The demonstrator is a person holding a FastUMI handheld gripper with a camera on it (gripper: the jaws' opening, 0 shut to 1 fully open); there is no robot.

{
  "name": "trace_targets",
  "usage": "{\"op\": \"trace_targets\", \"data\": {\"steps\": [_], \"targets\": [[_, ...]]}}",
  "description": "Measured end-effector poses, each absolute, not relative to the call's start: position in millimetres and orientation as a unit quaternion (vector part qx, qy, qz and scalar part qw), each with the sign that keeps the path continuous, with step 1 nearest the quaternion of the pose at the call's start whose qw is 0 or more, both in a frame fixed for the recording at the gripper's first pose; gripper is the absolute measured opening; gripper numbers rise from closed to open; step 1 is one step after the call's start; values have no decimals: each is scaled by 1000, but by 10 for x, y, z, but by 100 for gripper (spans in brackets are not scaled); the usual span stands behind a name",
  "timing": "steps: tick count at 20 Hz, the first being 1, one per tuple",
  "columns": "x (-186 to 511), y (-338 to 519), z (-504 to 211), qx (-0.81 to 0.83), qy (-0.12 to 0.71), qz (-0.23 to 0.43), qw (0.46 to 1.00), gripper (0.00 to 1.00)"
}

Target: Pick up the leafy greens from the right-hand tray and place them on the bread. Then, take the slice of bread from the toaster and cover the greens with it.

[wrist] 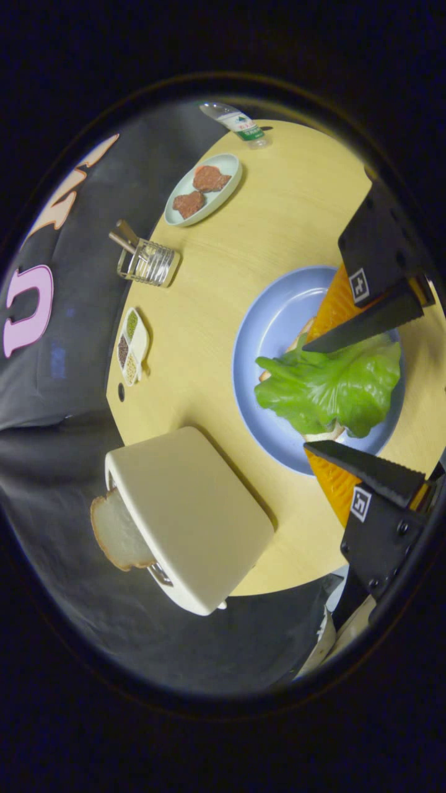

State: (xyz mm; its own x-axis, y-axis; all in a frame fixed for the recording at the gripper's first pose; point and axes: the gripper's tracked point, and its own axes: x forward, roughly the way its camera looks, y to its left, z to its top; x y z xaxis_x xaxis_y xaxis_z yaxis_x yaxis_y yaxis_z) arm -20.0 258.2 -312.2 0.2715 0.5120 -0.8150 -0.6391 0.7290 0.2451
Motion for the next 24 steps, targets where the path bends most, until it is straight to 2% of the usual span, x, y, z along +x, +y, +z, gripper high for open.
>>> {"op": "trace_targets", "data": {"steps": [1,6,14,24], "targets": [[-203,2603,-3090,-60,483,361,796,95],[-129,2727,-2746,-24,466,348,813,97],[36,3008,-1962,-15,417,348,839,98],[121,3806,-1308,0,396,382,835,97]]}}
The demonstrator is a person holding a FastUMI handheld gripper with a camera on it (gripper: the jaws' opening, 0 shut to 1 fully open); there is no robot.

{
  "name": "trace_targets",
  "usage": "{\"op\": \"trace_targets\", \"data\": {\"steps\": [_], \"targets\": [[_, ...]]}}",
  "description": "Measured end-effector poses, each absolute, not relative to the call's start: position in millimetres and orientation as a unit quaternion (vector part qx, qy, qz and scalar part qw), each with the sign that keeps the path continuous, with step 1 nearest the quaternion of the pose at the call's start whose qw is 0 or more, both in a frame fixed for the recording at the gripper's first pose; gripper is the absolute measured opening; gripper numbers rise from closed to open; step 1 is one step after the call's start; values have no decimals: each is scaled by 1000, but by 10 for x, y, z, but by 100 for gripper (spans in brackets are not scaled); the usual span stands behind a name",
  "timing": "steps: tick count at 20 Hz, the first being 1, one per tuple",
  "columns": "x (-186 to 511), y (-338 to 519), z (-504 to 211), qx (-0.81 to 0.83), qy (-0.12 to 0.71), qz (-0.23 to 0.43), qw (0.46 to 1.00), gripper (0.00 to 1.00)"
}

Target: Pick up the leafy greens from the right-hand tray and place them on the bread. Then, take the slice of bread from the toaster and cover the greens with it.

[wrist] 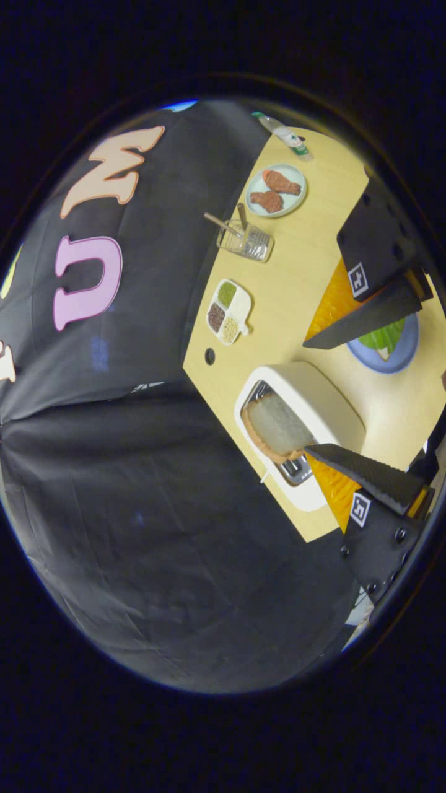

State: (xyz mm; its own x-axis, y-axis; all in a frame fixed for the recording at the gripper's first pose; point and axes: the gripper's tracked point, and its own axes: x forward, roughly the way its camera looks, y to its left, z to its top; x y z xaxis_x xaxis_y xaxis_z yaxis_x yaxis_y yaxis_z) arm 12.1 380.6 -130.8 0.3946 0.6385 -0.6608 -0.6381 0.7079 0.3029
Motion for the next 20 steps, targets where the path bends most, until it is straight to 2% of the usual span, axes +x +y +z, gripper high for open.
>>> {"op": "trace_targets", "data": {"steps": [6,20], "targets": [[223,4239,-1243,36,419,374,826,98],[514,4732,-1630,84,475,330,812,94]]}}
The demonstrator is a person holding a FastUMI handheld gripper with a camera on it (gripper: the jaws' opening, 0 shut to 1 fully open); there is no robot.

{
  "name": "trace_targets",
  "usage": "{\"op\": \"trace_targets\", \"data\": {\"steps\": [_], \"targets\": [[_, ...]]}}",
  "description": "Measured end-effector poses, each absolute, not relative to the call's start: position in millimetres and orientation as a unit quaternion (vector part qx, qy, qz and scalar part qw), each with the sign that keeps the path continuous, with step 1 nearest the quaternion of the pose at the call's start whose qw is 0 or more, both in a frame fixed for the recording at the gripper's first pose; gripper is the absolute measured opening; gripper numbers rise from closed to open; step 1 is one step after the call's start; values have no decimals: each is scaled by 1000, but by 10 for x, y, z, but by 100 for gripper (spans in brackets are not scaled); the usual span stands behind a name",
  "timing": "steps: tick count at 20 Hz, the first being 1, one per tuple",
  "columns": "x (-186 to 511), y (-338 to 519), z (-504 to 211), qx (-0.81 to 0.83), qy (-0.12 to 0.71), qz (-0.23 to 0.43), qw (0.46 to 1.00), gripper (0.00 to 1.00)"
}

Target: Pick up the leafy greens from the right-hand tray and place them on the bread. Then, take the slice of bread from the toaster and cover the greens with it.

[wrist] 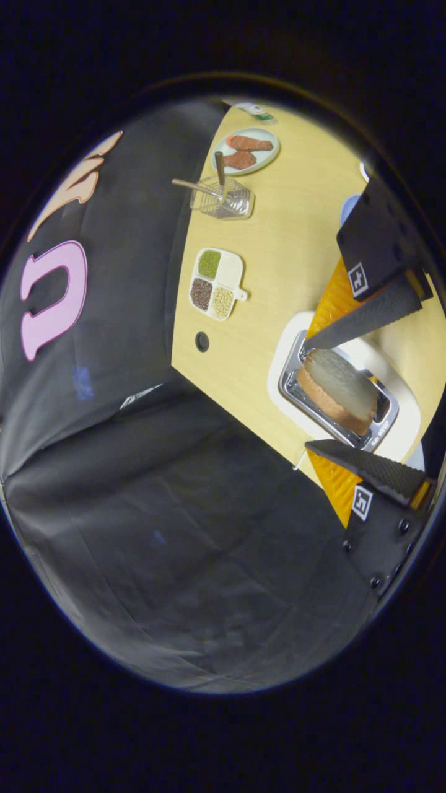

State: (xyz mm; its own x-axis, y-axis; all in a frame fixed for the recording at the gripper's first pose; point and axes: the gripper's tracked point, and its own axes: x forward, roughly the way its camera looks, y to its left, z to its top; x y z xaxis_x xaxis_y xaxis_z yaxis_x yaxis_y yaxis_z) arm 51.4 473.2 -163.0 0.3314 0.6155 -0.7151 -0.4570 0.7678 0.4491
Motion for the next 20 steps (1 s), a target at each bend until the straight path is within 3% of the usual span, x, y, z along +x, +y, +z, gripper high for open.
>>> {"op": "trace_targets", "data": {"steps": [3,16,20], "targets": [[521,4761,-1688,84,482,326,809,92],[509,4623,-1762,87,494,317,805,14],[437,4540,-1572,95,480,332,806,14]]}}
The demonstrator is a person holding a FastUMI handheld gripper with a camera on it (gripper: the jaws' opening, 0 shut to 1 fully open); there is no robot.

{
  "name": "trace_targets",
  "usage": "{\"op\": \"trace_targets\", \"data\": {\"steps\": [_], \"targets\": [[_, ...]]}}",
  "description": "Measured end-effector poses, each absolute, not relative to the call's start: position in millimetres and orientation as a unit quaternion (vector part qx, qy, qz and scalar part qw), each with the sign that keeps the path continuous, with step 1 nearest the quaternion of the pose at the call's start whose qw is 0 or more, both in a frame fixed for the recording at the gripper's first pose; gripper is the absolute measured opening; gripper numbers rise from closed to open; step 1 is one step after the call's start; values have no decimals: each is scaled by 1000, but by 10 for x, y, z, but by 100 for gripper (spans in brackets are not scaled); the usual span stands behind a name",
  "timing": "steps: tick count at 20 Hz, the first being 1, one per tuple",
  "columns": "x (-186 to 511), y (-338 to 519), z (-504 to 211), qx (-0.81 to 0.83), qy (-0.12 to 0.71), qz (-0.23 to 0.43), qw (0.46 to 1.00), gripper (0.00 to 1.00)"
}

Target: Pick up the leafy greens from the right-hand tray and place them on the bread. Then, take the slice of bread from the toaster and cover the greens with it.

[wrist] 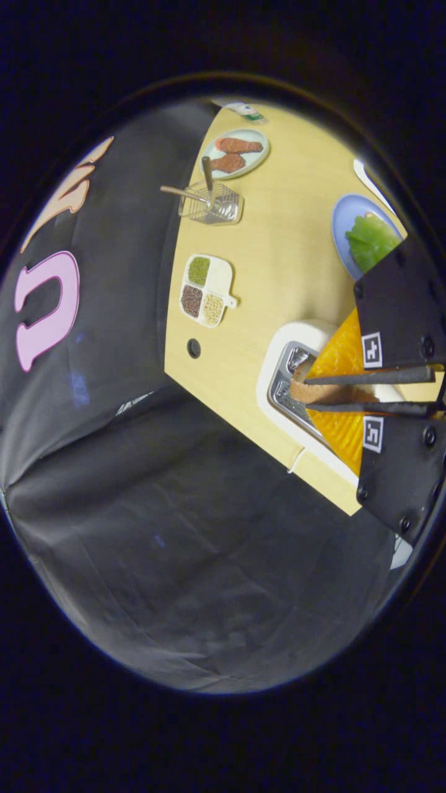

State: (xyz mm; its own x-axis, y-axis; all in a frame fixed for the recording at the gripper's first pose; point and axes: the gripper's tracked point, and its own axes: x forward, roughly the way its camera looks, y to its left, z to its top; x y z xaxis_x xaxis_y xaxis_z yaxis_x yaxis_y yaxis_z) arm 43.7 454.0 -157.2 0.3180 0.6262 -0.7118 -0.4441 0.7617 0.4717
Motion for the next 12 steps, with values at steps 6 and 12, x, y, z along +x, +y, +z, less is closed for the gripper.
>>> {"op": "trace_targets", "data": {"steps": [6,12], "targets": [[460,4304,-1340,128,461,334,812,14],[482,4081,-1108,163,440,338,816,14]]}}
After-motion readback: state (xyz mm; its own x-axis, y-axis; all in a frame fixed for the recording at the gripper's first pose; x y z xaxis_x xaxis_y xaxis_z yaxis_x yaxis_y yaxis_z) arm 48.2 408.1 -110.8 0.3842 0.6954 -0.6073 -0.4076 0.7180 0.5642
